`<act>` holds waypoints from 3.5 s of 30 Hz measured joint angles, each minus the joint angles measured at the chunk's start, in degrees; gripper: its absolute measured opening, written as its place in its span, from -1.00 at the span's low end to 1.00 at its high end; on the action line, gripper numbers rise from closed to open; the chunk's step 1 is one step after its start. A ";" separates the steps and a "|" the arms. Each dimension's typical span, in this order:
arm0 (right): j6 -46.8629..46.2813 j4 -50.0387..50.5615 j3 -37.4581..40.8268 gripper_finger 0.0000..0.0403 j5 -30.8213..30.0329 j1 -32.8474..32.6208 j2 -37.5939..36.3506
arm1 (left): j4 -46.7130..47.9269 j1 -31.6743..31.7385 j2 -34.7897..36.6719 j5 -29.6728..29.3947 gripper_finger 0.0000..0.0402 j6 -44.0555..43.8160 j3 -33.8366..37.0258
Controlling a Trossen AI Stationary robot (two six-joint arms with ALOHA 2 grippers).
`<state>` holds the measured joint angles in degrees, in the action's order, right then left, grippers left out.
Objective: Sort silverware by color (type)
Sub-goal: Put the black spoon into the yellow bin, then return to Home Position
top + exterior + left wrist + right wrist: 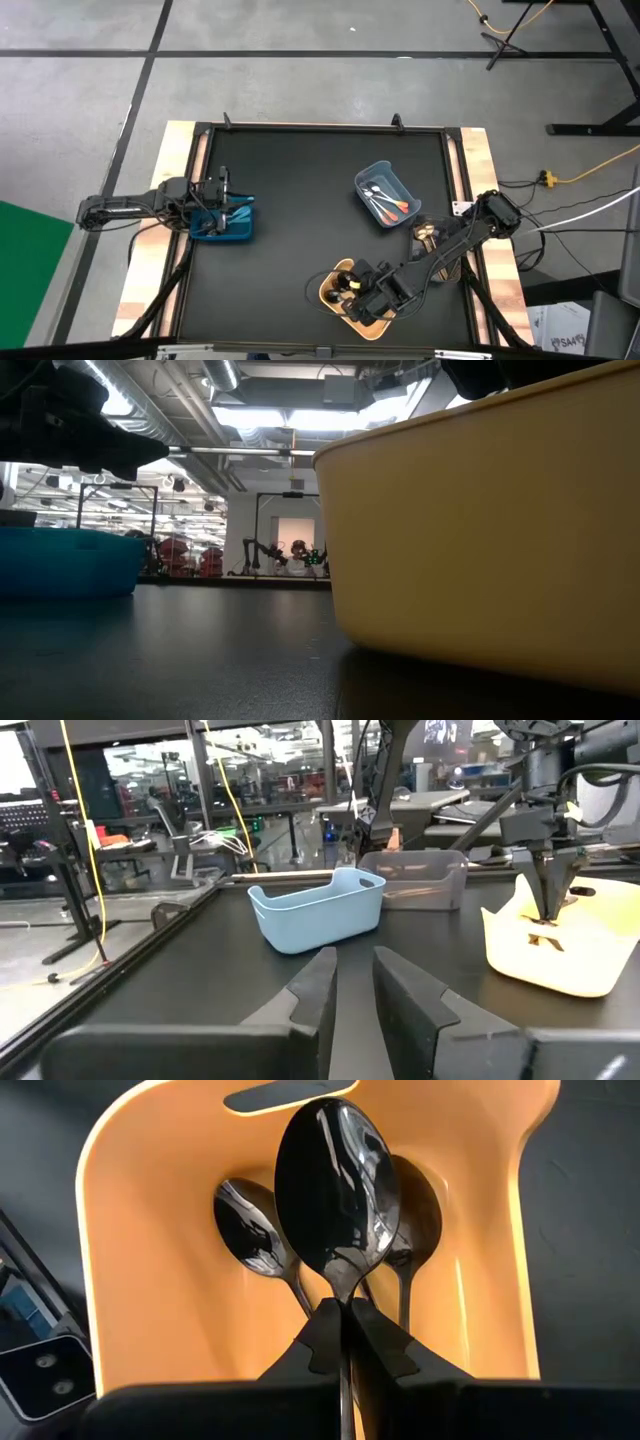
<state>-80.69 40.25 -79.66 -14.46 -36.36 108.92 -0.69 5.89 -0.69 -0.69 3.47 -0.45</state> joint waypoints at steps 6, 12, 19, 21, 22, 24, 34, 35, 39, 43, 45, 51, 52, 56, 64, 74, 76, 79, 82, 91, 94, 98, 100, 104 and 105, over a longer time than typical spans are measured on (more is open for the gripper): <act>0.01 0.03 0.00 -0.98 0.00 0.00 0.00 | 0.01 0.00 0.00 -0.02 -0.69 0.03 0.00; 0.00 0.07 0.00 -0.97 0.01 0.00 0.00 | 0.02 0.00 0.00 -0.02 -0.69 0.04 0.00; 0.01 0.09 -0.02 -0.85 0.55 0.00 0.00 | 0.04 0.00 0.00 -0.04 -0.69 0.02 0.00; 0.01 0.09 -0.04 -0.76 0.54 0.00 0.00 | 0.04 0.00 0.00 -0.07 -0.69 0.04 0.00; 0.01 0.09 -0.04 -0.71 0.52 0.00 0.00 | 0.04 0.00 0.00 -0.07 -0.69 0.04 0.00; 0.01 0.09 -0.04 -0.63 0.40 0.00 0.00 | 0.05 0.00 0.00 -0.08 -0.69 0.02 0.00; 7.00 2.80 -2.72 -0.61 7.93 1.73 0.00 | 0.07 0.00 0.00 -0.11 -0.69 0.03 0.00; 9.47 4.05 -3.74 -0.62 8.69 2.29 0.00 | 0.07 0.00 0.00 -0.11 -0.69 0.04 0.00; 20.36 11.29 -9.78 -0.67 9.64 4.56 0.00 | 0.07 0.00 0.00 -0.11 -0.69 0.04 0.00; 30.26 20.19 -17.32 -0.69 6.85 7.01 -0.02 | 0.07 0.00 0.00 -0.11 -0.69 0.04 0.00; 35.17 25.05 -21.56 -0.69 4.34 8.06 -0.02 | 0.07 0.00 0.00 -0.11 -0.69 0.05 0.00; 49.58 39.64 -34.78 -0.69 -5.80 10.43 -0.04 | 0.07 0.00 0.00 -0.11 -0.69 0.06 0.00; 52.00 41.99 -36.90 -0.69 -7.65 10.76 -0.07 | 0.07 0.00 0.00 -0.11 -0.69 0.04 0.00; 60.38 48.73 -43.87 -0.69 -14.21 12.44 -0.17 | 0.07 0.00 0.00 -0.11 -0.69 0.05 0.02; 68.63 49.72 -42.58 -0.69 -15.96 17.36 -8.01 | 0.07 0.00 0.00 -0.11 -0.69 0.02 0.02; 73.73 30.67 -14.54 -0.69 -19.30 18.58 -30.88 | 0.07 0.00 -0.02 -0.11 -0.69 0.00 0.02; 76.11 23.20 -6.25 -0.69 -17.68 19.85 -37.01 | 0.07 -0.01 -0.02 -0.11 -0.69 0.00 0.02; 78.71 12.12 5.79 -0.69 -11.75 23.21 -45.97 | 0.07 0.00 0.00 -0.11 -0.69 -0.02 0.02; 80.70 1.93 16.75 -0.69 -6.02 27.41 -53.43 | 0.07 0.00 -0.02 -0.11 -0.69 -0.02 0.02; 83.62 -12.99 41.35 -0.69 3.57 36.46 -72.21 | 0.07 -0.01 -0.02 -0.11 -0.69 -0.02 0.02; 83.65 -15.96 46.99 -0.69 3.61 37.82 -77.70 | 0.07 -0.01 -0.02 -0.11 -0.69 -0.02 0.02; 83.61 -17.83 53.52 -0.69 3.60 38.34 -84.39 | 0.07 0.00 -0.02 -0.11 -0.69 -0.02 0.02; 83.59 -19.52 56.39 -0.69 3.59 38.29 -87.60 | 0.07 -0.02 -0.02 -0.11 -0.69 -0.02 0.02; 83.56 -24.01 62.19 -0.69 3.61 38.29 -93.55 | 0.07 0.00 -0.02 -0.11 -0.69 -0.02 0.02; 83.57 -25.05 63.64 -0.69 3.57 38.29 -94.87 | 0.07 -0.02 -0.02 -0.11 -0.69 -0.02 0.02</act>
<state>2.88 15.20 -16.01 -10.89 1.93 14.06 -0.62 5.87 -0.71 -0.80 3.44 -0.43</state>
